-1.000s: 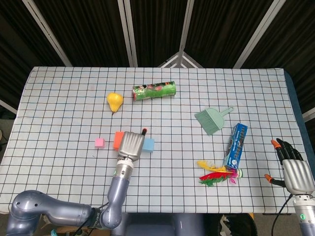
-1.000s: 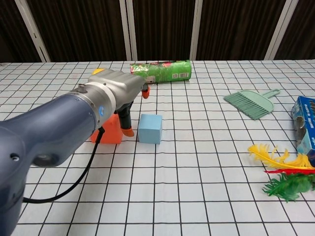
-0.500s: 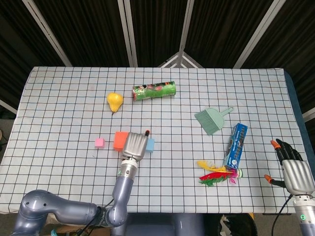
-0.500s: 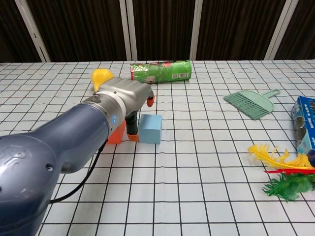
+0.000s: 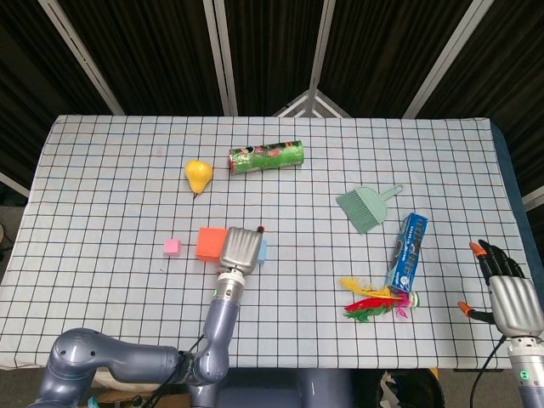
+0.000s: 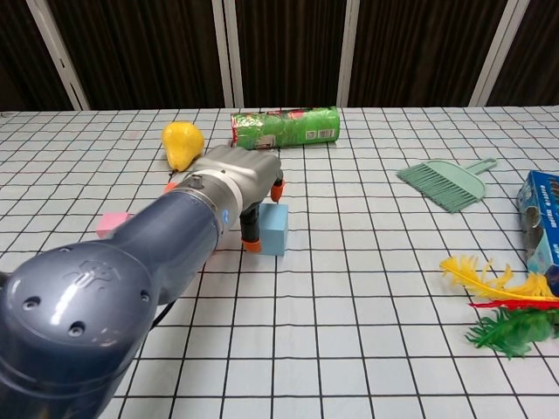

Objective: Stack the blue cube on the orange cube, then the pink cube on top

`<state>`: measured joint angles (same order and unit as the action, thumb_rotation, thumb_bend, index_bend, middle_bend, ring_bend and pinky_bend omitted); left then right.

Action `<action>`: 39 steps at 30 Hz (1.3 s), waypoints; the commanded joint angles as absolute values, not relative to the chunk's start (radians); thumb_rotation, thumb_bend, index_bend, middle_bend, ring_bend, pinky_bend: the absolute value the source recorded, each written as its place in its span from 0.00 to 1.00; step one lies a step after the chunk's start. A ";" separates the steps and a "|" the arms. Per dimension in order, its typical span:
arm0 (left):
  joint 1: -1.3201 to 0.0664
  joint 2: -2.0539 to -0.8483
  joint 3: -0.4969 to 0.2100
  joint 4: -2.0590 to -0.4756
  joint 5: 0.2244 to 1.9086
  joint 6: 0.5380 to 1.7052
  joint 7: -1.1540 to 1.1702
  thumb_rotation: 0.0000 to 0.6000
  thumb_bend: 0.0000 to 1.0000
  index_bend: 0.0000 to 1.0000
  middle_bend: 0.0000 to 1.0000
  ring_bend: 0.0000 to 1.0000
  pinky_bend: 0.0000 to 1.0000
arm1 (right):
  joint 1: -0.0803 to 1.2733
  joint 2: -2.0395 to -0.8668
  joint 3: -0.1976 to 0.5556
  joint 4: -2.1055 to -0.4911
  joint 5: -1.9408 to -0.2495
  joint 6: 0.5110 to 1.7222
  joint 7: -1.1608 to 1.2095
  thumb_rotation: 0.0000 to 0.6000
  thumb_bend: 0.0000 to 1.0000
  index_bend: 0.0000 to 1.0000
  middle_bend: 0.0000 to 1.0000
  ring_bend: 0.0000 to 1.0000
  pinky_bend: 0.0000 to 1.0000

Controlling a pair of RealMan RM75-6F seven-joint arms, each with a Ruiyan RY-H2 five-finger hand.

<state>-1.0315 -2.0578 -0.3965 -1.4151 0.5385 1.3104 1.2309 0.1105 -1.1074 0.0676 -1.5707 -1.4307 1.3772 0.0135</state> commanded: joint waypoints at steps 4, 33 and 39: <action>-1.038 -2.062 -0.397 -1.412 0.547 1.324 1.225 1.00 0.22 0.28 0.67 0.59 0.66 | 0.111 -1.108 0.066 -1.573 -1.435 1.380 0.010 1.00 0.19 0.08 0.07 0.09 0.16; -1.063 -2.078 -0.393 -1.384 0.517 1.325 1.244 1.00 0.25 0.36 0.69 0.61 0.66 | 0.113 -1.105 0.065 -1.578 -1.431 1.373 0.012 1.00 0.19 0.08 0.07 0.10 0.16; -1.064 -2.085 -0.389 -1.370 0.549 1.332 1.213 1.00 0.34 0.43 0.71 0.63 0.67 | 0.111 -1.104 0.065 -1.577 -1.435 1.379 0.017 1.00 0.19 0.08 0.07 0.11 0.16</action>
<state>-1.0639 -2.0836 -0.3901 -1.3719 0.5449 1.3295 1.2174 0.1106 -1.1043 0.0649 -1.5778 -1.4343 1.3790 0.0165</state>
